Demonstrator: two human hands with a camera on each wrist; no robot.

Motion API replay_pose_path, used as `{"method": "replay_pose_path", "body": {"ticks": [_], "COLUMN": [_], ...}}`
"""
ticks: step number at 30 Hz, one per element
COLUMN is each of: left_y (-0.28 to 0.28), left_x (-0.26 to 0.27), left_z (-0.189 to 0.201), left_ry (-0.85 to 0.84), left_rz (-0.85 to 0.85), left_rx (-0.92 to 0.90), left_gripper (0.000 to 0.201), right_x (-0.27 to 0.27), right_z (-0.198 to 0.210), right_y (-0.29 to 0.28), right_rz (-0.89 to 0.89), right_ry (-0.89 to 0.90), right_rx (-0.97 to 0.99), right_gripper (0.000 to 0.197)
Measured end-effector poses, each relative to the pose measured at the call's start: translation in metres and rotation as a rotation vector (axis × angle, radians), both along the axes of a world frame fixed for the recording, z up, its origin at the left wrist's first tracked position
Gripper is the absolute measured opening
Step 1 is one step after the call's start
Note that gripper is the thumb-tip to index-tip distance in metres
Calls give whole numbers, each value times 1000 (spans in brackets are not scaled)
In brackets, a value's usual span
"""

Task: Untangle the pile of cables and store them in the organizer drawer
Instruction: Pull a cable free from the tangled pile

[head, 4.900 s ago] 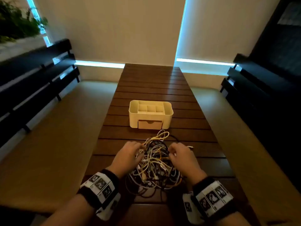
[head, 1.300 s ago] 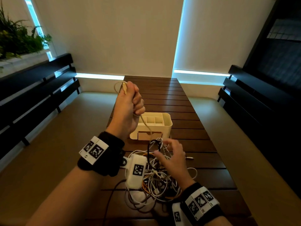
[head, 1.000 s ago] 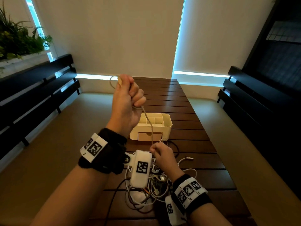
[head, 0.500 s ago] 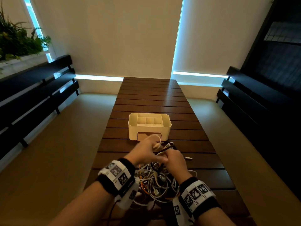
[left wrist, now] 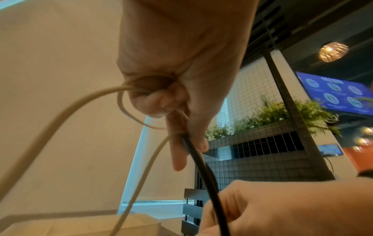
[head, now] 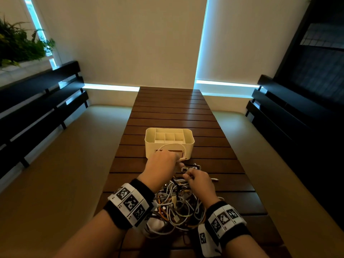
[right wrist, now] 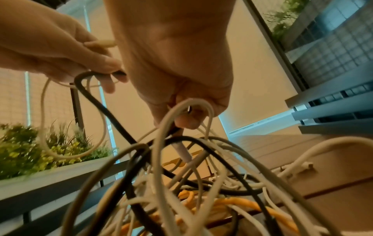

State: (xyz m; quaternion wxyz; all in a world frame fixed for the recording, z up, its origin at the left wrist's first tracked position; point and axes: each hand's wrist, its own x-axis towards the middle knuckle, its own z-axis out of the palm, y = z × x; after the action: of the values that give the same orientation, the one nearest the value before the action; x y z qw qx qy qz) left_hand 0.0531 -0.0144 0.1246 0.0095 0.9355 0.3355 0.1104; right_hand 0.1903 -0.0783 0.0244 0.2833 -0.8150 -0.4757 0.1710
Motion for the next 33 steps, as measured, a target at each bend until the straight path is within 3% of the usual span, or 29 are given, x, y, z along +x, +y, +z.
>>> {"method": "replay_pose_path", "body": {"ticks": [3,5,8,13,19,22,25,27,30,31,33], "left_y": [4,13,17,12,13,13,16,24,36,34,25], "left_x": [-4,-8,-8,-10,-2,3,3,0,-6,-8,-6], "left_z": [4,6,7,34,45,43,36,23,3,-1,-12], "left_ry": [27,-77,-381,-1124,-1554,-1672,-1532,-1248,-818,-719,-515], "left_rz": [47,31,-58,-138,-75,-70,-102,-36,155,161,62], "left_rx": [4,-124,-392,-773,-1009,-1070,-927,-661,-210,-171,-282], "left_gripper": [40,40,31,30,28,27,31,33,34,33,29], "right_x": [7,10,10,17,15,14,14,15,13,12,6], "right_z": [-2,-2,-5,-17,-14,-13,-11,-9,-1,3,13], "right_y": [-3,-5,-4,-11,-10,-8,-11,-17,-26,-29,-31], "right_rz": [-60,-71,-93,-119,-84,-100,-69,-38,-7,11,50], "right_ry": [34,32,25,85,109,148,241,268,97,12,-109], "right_rx": [-34,-46,-84,-175,-74,-96,-105,-70,-40,-73,-100], "right_gripper": [17,19,18,15,13,24,17,16,22,24,28]}}
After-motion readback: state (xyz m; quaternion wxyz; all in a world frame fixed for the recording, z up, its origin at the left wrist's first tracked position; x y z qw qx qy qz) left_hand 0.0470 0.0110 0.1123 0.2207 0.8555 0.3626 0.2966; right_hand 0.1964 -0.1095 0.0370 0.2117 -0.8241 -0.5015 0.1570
